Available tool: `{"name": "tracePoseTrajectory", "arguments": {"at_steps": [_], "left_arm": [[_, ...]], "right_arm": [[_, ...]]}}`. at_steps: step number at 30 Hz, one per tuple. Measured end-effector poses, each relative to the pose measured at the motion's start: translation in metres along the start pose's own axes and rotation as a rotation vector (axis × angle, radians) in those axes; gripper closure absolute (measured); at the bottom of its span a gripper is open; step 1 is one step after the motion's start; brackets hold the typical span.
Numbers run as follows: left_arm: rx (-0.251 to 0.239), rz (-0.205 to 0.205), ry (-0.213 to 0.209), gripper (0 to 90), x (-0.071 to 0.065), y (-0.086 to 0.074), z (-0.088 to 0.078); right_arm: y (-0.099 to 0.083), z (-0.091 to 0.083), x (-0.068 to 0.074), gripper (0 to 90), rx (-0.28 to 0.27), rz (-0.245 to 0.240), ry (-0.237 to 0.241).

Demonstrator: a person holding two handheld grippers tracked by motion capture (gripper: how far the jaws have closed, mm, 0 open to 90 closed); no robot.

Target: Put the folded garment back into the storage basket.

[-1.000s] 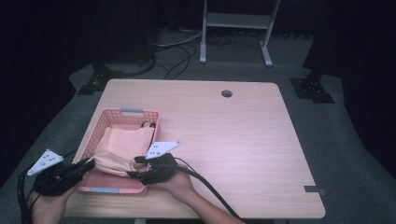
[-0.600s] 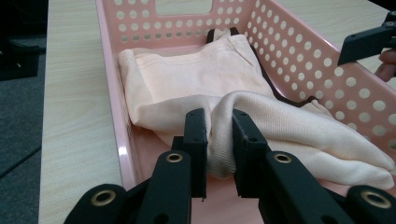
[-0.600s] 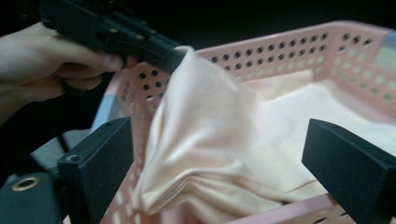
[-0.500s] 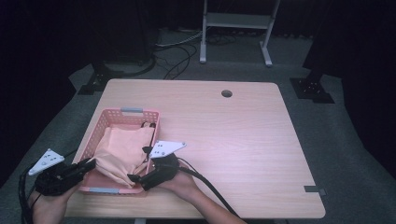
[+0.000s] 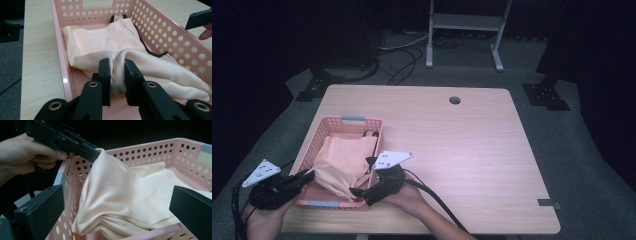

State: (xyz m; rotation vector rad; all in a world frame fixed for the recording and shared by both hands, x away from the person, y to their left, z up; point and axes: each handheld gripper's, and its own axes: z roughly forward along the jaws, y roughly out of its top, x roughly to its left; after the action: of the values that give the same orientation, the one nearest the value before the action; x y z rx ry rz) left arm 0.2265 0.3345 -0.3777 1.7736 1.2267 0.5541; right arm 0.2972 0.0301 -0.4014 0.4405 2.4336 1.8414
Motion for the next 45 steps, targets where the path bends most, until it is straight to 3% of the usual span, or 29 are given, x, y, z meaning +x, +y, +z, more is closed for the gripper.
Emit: {"name": "tracePoseTrajectory", "arguments": {"at_steps": [5, 20, 31, 41, 45], "left_arm": [[-0.001, -0.003, -0.004, 75.5, 0.0, 0.0, 0.0], [-0.04, -0.027, -0.002, 47.4, 0.007, 0.001, -0.002], [-0.069, -0.001, -0.001, 1.0, 0.005, 0.005, 0.006], [-0.154, 0.049, 0.007, 0.0, -0.009, 0.011, -0.002], [-0.172, 0.073, -0.021, 0.0, -0.021, 0.018, -0.003]], "right_arm": [[0.0, -0.001, 0.0, 0.1, -0.002, -0.002, -0.004], [0.0, -0.002, 0.0, 0.1, -0.004, 0.001, -0.007], [-0.001, -0.004, -0.001, 0.1, -0.009, 0.0, -0.01], [0.003, -0.012, -0.003, 0.1, -0.029, -0.004, -0.021], [0.004, -0.021, -0.005, 0.1, -0.032, -0.005, -0.029]]}}
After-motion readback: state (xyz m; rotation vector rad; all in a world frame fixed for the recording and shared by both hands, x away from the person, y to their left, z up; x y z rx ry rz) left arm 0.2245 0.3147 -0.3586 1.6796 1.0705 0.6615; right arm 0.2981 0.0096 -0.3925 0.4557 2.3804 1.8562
